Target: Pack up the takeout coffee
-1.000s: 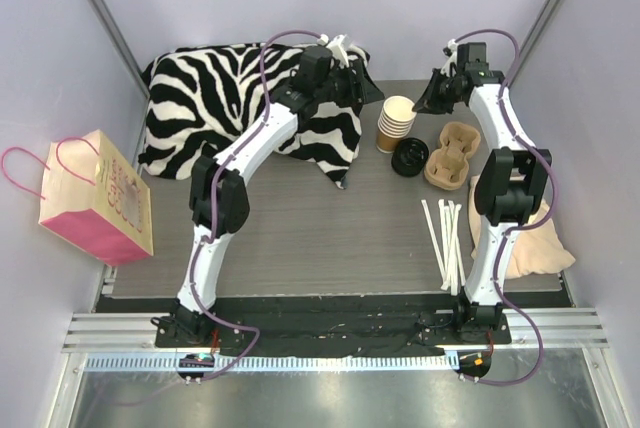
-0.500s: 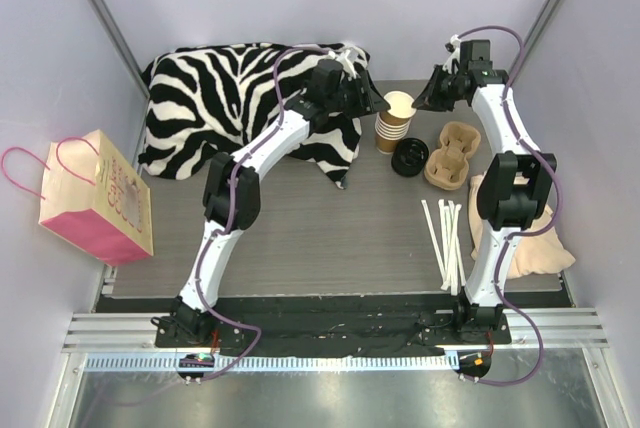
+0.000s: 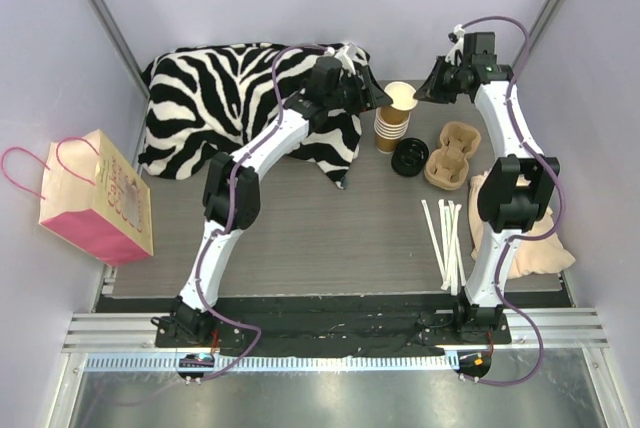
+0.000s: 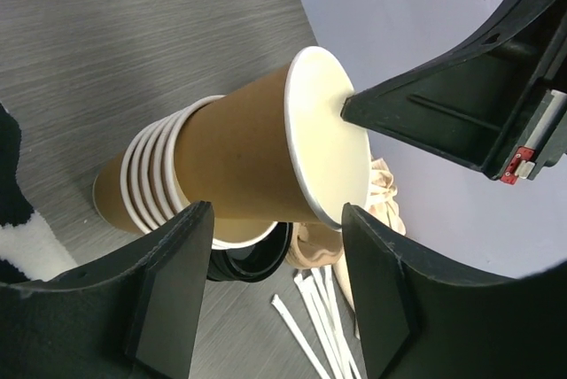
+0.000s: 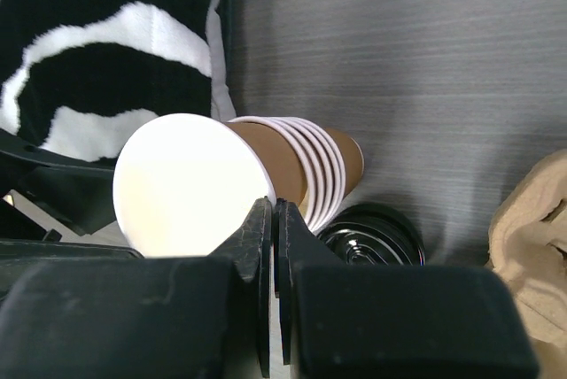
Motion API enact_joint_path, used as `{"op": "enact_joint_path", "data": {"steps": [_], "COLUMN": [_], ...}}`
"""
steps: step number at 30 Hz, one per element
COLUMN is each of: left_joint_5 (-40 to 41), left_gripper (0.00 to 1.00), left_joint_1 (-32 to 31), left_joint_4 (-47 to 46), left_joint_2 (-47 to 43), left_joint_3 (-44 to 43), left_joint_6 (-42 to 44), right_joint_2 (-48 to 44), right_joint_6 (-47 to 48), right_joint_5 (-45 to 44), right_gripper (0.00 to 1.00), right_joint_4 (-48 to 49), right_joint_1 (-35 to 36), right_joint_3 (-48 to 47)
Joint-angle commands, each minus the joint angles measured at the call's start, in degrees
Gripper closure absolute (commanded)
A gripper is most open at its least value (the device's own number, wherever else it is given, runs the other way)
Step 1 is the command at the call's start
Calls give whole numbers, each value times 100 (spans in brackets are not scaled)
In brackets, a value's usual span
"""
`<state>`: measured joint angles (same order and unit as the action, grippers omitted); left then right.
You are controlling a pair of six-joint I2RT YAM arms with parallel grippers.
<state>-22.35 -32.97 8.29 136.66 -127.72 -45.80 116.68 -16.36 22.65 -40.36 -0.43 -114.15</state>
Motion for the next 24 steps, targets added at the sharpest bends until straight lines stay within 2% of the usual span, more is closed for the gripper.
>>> {"op": "enact_joint_path", "data": {"steps": [1,11,14,17,19,24], "left_joint_5": [-41,-173,-305,-463,-516,-595], "left_gripper": [34,23,19,13,1,0], "left_joint_1": [89,405,625,880,1082,1503], "left_joint_4": [-408,154,471,831,1286,2708], "left_joint_2": [-631,-1598,-2177,-2994,-3677,-4998], "left_joint_3": [-376,-359,-70,571,1081,2073], "left_joint_6": [142,546,607,791,1160,2476], "right_joint_2": [-646,-1147,-1401,-1657,-1911,-2351], "right_joint_6": [107,98,-68,-122,-87,203], "right_joint_5": [81,379,722,1030,1136,1013], "right_gripper": [99,99,99,99,99,99], "right_joint_4": [160,186,221,265,257,152], "right_joint_1": [25,-72,-63,42,305,1412], "right_joint_3": [-459,-925,-785,-346,57,814]}}
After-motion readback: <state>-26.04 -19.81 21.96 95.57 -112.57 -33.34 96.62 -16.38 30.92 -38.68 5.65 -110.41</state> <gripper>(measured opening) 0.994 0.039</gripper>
